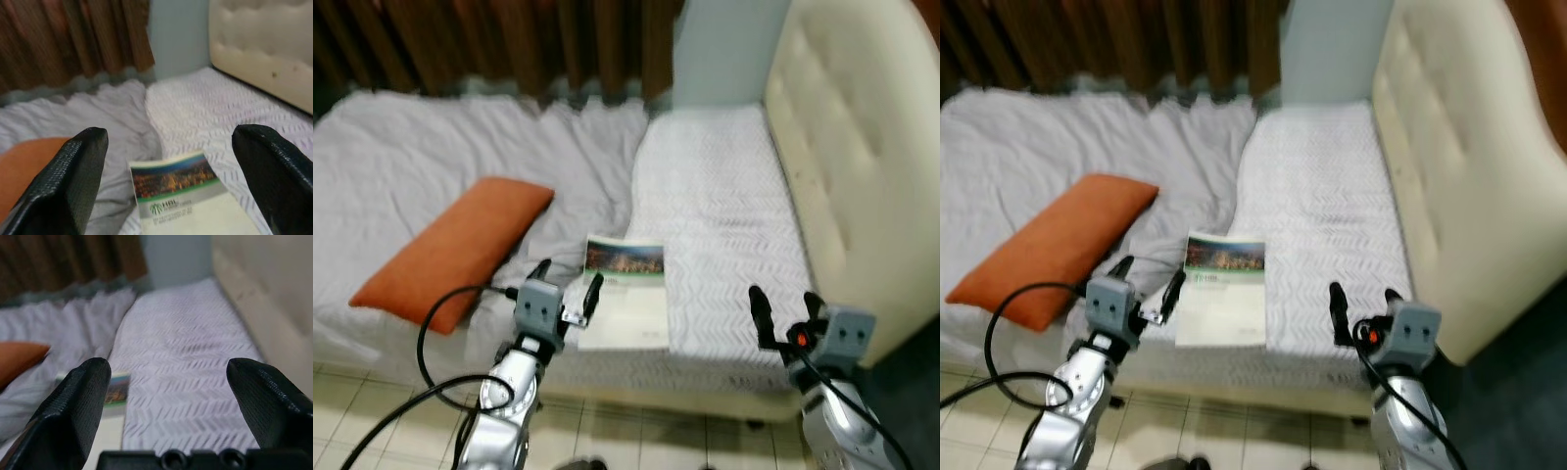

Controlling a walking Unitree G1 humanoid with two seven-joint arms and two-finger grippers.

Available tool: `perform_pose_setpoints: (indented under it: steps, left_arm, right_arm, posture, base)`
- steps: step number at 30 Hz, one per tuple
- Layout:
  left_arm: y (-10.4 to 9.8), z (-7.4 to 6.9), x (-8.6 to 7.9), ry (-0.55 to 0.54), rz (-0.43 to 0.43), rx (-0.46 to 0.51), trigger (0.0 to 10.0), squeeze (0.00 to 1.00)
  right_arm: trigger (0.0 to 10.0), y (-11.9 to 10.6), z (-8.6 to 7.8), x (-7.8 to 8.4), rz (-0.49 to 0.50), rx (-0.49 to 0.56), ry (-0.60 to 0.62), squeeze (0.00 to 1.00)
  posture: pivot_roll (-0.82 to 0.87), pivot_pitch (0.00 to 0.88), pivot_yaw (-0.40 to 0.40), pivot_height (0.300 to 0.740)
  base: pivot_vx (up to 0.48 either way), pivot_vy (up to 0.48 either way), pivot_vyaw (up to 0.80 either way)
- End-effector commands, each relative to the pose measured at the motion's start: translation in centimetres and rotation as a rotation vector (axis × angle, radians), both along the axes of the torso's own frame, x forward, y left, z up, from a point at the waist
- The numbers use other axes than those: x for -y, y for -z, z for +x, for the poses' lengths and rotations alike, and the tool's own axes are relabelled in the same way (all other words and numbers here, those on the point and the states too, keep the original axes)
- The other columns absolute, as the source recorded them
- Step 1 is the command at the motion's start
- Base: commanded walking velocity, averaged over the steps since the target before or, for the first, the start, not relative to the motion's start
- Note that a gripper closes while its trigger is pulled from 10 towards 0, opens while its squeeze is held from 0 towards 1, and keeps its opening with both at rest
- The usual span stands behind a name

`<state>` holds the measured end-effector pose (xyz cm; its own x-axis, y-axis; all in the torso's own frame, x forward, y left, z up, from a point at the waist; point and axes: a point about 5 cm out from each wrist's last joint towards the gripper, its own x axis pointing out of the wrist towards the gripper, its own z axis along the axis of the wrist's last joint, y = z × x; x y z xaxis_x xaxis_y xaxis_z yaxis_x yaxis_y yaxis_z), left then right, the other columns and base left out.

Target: Clean up the room

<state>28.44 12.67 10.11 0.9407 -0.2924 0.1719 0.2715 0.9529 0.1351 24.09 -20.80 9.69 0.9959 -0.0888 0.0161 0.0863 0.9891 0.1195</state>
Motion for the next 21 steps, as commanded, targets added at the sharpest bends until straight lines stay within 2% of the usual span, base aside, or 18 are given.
perform_pose_setpoints:
  steps: [1, 6, 11, 18, 21]
  left_arm:
    - [1.5, 0.2, -1.3, -0.06, -0.031, -0.068, 10.0, 0.0]
    - [1.9, 0.4, -1.8, -0.075, -0.062, -0.12, 10.0, 0.0]
    - [2.0, 0.4, -1.8, -0.087, -0.084, -0.158, 10.0, 0.0]
    - [2.6, 0.1, -1.8, -0.101, -0.096, -0.182, 10.0, 0.0]
    - [2.7, 0.1, -1.8, -0.107, -0.093, -0.193, 10.0, 0.0]
  right_arm:
    - [10.0, 0.5, 1.5, 0.4, -0.048, -0.001, 0.012, 0.0]
    - [10.0, 0.7, 2.2, 0.1, -0.064, 0.0, -0.01, 0.0]
    - [10.0, 1.2, 2.5, -0.6, -0.061, -0.029, -0.076, 0.0]
    - [10.0, 2.5, 2.3, -1.1, -0.078, -0.066, -0.145, 0.0]
    - [10.0, 3.0, 2.4, -1.4, -0.085, -0.089, -0.184, 0.0]
  posture:
    - [0.06, 0.0, 0.046, 0.74]
    - [0.06, 0.0, 0.048, 0.74]
    - [0.05, 0.0, 0.043, 0.74]
    - [0.05, 0.0, 0.027, 0.74]
    - [0.05, 0.0, 0.024, 0.74]
  base:
    - [0.424, 0.0, 0.0]
    - [0.424, 0.0, 0.0]
    - [0.36, 0.314, 0.0]
    - [0.325, 0.354, -0.75]
    - [0.322, 0.356, 0.0]
